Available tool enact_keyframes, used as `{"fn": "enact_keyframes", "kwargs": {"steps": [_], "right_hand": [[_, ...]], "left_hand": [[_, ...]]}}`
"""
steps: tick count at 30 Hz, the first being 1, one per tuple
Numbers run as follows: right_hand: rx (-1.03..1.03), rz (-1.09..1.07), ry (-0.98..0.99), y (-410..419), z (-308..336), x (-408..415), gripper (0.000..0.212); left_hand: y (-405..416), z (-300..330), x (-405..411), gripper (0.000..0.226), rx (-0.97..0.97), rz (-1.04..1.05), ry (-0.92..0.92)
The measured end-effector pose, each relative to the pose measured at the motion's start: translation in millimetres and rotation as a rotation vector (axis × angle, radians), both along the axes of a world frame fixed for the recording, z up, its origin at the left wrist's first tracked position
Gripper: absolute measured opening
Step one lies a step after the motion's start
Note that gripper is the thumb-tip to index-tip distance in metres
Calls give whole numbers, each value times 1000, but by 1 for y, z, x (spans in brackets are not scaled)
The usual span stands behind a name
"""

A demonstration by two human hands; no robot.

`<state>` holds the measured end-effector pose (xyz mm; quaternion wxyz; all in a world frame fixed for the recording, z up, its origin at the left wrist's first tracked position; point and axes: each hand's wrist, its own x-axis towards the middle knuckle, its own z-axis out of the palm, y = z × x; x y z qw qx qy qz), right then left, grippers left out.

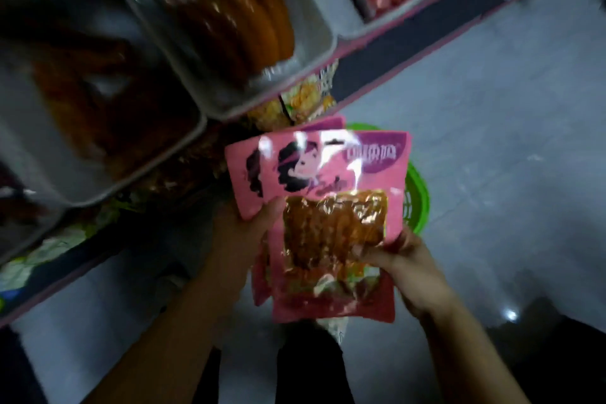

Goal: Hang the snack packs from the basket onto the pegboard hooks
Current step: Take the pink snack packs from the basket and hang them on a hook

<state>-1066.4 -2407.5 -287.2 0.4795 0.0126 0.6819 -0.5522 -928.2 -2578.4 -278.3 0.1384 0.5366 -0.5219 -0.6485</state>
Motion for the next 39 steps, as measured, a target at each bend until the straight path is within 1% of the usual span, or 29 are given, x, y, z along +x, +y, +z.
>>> {"fn": "enact_keyframes", "kwargs": {"steps": [2, 4, 7, 9, 11, 14, 17, 18, 19, 21, 22, 24, 26, 28, 31, 32, 34, 36, 39], "right_hand": [[-39, 60, 17, -12, 55, 9, 32], [-70, 120, 36, -25, 114, 17, 25], [-150, 103, 161, -53, 207, 23, 39], [-256, 66, 219, -76, 267, 30, 38], [-377, 69, 235, -99, 321, 42, 34], [-499, 181, 260, -132, 385, 67, 32], [-626, 302, 259, -163, 436, 99, 40], [-672, 346, 262, -173, 451, 111, 40], [-724, 388, 261, -182, 466, 124, 38], [-825, 467, 255, -199, 494, 151, 32], [-861, 511, 270, -207, 506, 164, 31], [-910, 601, 346, -219, 529, 192, 30], [-955, 641, 439, -231, 548, 217, 28], [-985, 636, 502, -244, 560, 237, 25], [-996, 620, 545, -263, 568, 263, 20], [-992, 615, 573, -270, 569, 270, 18], [-982, 596, 638, -283, 567, 284, 16], [-975, 557, 679, -296, 564, 295, 15], [-950, 533, 732, -311, 556, 311, 15]], "left_hand": [[-13, 60, 10, 5, -64, -5, 12], [-26, 119, 26, 8, -98, 50, 39], [-38, 204, 53, 13, -133, 104, 62], [-39, 258, 72, 20, -236, 119, 124], [-33, 309, 92, 24, -313, 176, 226], [-30, 370, 129, 42, -409, 306, 325], [-34, 415, 175, 63, -415, 503, 379], [-36, 427, 190, 62, -415, 564, 392], [-40, 439, 205, 54, -428, 603, 394], [-48, 466, 232, 37, -483, 653, 395], [-53, 478, 245, 34, -513, 681, 421], [-64, 497, 271, 37, -553, 723, 470], [-77, 511, 297, 31, -604, 711, 482], [-93, 521, 320, 27, -627, 662, 508], [-121, 538, 349, 35, -637, 634, 606], [-129, 543, 356, 36, -654, 640, 604], [-146, 552, 366, 37, -734, 646, 538], [-162, 558, 372, 31, -782, 659, 503], [-183, 557, 383, 12, -783, 666, 469]]}}
